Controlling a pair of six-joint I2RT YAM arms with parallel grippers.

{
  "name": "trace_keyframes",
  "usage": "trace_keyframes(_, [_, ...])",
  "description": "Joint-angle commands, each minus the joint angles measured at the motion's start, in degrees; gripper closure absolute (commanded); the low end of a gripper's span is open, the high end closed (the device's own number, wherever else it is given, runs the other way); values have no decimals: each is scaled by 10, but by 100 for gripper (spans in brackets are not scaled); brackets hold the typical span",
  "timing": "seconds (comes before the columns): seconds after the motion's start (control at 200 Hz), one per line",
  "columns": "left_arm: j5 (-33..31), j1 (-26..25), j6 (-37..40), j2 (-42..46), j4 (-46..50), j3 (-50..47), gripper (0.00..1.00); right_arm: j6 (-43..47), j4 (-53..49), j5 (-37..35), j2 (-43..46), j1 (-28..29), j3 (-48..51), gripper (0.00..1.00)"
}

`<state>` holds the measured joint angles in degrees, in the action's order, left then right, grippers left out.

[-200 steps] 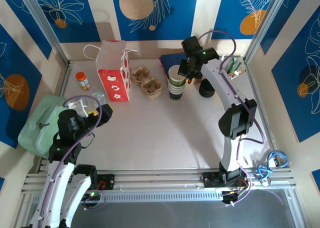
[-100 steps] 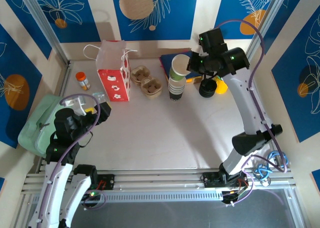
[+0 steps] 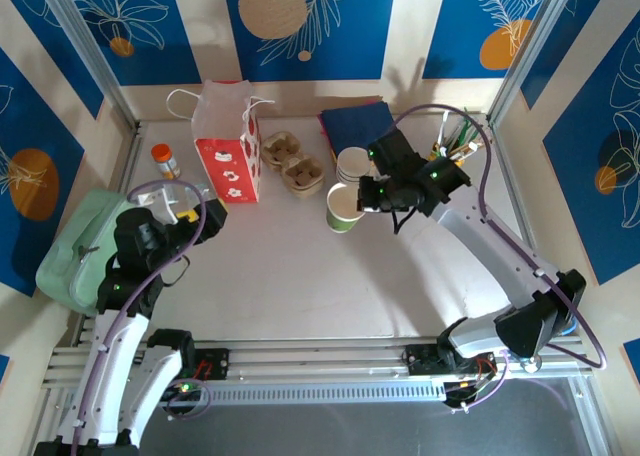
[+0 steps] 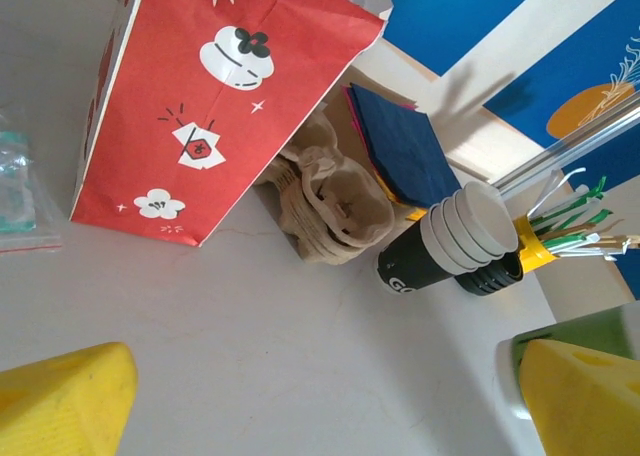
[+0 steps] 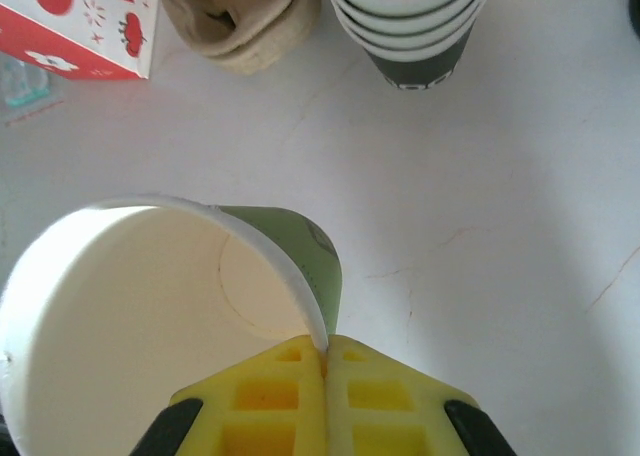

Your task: Pack the takeout coffee

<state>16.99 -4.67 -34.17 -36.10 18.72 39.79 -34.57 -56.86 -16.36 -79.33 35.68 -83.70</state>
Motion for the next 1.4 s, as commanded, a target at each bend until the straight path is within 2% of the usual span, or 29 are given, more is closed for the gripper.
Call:
trace_keyframes(0.0, [18,-1,-4,3,-21,-1,3,-14,87,-14,7,13,51,98])
trace_keyframes(0.335, [23,-1,-13,0,-28,-6,3,-33,141,-10,-79,23,102,98])
trace_keyframes(0.745, [25,-1,-13,-7,-21,-7,3,-35,158,-16,-151,40,96,97])
trace_keyframes(1.02, [23,-2,-17,-7,-25,-21,3,-34,143,-27,-170,51,82,91])
trace_keyframes(1.391, [21,-1,-15,-1,-17,-22,3,-37,120,-38,-162,56,65,75])
